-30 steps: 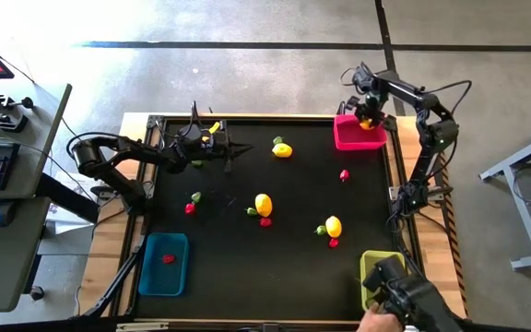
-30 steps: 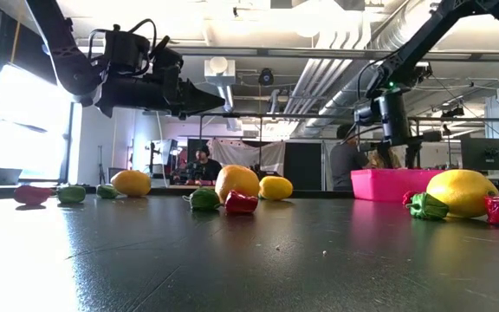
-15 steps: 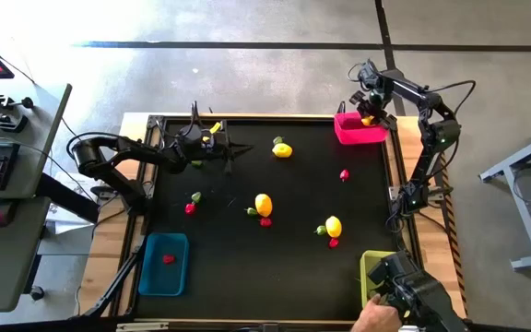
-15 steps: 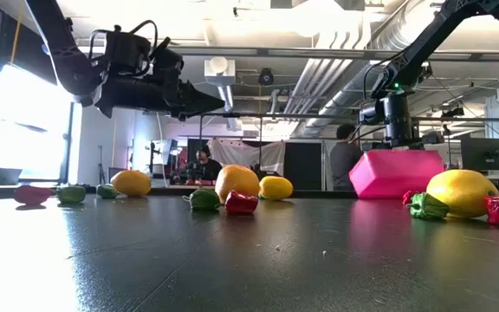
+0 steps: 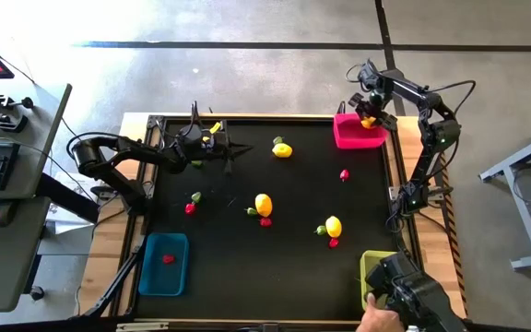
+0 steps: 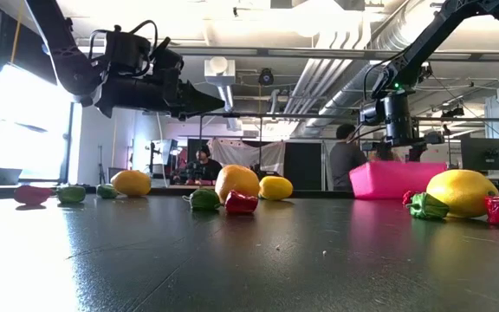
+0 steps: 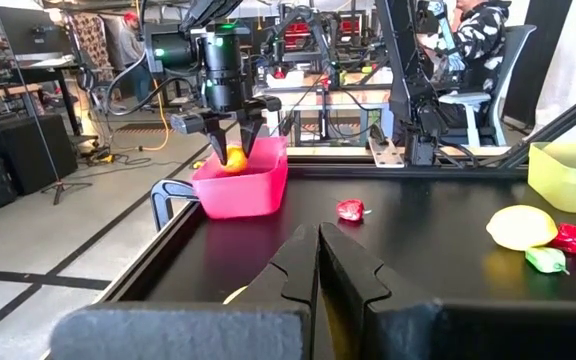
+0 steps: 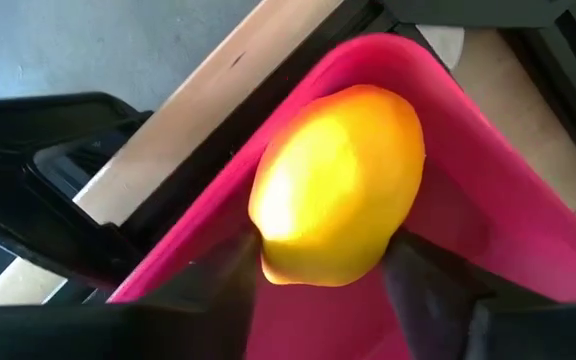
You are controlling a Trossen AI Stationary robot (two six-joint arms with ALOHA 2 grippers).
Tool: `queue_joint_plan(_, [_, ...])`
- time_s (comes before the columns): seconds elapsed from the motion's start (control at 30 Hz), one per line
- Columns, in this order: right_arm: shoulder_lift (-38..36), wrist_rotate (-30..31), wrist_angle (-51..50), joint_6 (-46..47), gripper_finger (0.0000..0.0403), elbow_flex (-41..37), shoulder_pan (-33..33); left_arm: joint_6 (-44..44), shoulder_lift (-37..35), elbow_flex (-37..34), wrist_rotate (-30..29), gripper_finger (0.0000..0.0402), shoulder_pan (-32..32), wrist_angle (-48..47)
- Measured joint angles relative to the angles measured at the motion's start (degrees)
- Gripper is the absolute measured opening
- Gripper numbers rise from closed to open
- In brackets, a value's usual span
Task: Sort produce into baskets
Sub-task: Put the lemon into the pink bin, then put the green chilli pepper into the yellow bin
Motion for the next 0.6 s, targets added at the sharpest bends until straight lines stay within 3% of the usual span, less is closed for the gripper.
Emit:
queue_joint_plan(0.2, [0.0, -0.3, 0.2, -0.1, 0.0265, 0.0, 0.0, 0.0, 0.0, 0.0, 0.0, 0.0, 0.0, 0.0])
queue_joint_plan(0.4, [0.0, -0.8, 0.1, -0.1, 0.0262, 0.0, 0.3, 0.0, 0.0, 0.0, 0.0, 0.0, 0.0, 0.0])
queue_joint_plan(0.6, [0.0, -5.9, 0.6, -0.4, 0.0253, 0.0, 0.9, 0.0, 0.0, 0.0, 0.0, 0.0, 0.0, 0.0])
